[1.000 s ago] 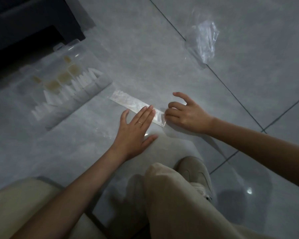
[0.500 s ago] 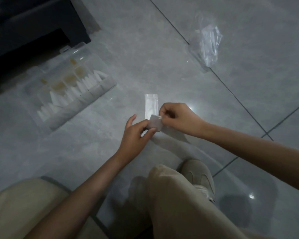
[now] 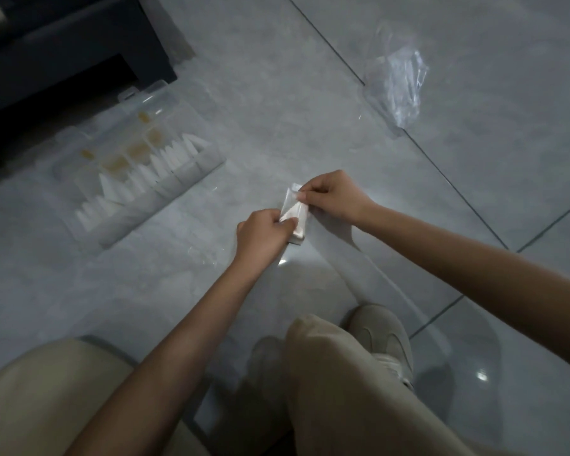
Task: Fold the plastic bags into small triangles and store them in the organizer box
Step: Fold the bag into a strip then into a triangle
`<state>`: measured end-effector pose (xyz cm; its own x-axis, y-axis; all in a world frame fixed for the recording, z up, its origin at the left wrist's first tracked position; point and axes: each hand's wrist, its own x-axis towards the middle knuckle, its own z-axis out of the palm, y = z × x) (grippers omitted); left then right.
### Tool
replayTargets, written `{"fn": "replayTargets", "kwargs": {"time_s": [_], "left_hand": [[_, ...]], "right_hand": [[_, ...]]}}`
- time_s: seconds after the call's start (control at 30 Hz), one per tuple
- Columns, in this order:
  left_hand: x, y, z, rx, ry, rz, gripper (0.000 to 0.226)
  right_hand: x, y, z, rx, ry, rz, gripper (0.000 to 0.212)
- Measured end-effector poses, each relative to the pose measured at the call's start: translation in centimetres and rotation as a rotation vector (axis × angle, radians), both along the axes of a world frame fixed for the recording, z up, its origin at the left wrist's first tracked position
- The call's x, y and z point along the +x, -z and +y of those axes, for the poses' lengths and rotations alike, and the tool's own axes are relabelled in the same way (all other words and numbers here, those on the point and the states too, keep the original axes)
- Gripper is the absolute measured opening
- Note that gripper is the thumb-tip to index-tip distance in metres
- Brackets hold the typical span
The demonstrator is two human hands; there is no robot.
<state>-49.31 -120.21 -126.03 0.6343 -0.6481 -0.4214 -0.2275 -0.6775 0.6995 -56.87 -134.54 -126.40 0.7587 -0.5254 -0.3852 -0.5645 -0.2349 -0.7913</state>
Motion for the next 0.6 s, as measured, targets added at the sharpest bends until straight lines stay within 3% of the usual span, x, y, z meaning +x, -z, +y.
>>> {"fn": "replayTargets", "kwargs": {"time_s": [0.17, 0.33, 0.6], "left_hand": [[0.1, 0.0, -1.0, 0.09, 0.016, -0.047, 0.023], [-0.4, 0.2, -1.3, 0.12, 0.022, -0.213, 0.022], [0.0, 0.0, -1.3, 0.123, -0.008, -0.116, 0.019]], "right_hand": [[0.3, 0.9, 0.2, -0.119, 0.046, 0.061, 0.014], [0.4, 0.7, 1.0, -0.236, 0.079, 0.102, 0.012], [1.1, 0.3, 0.7, -0.257, 0.088, 0.187, 0.011]]}}
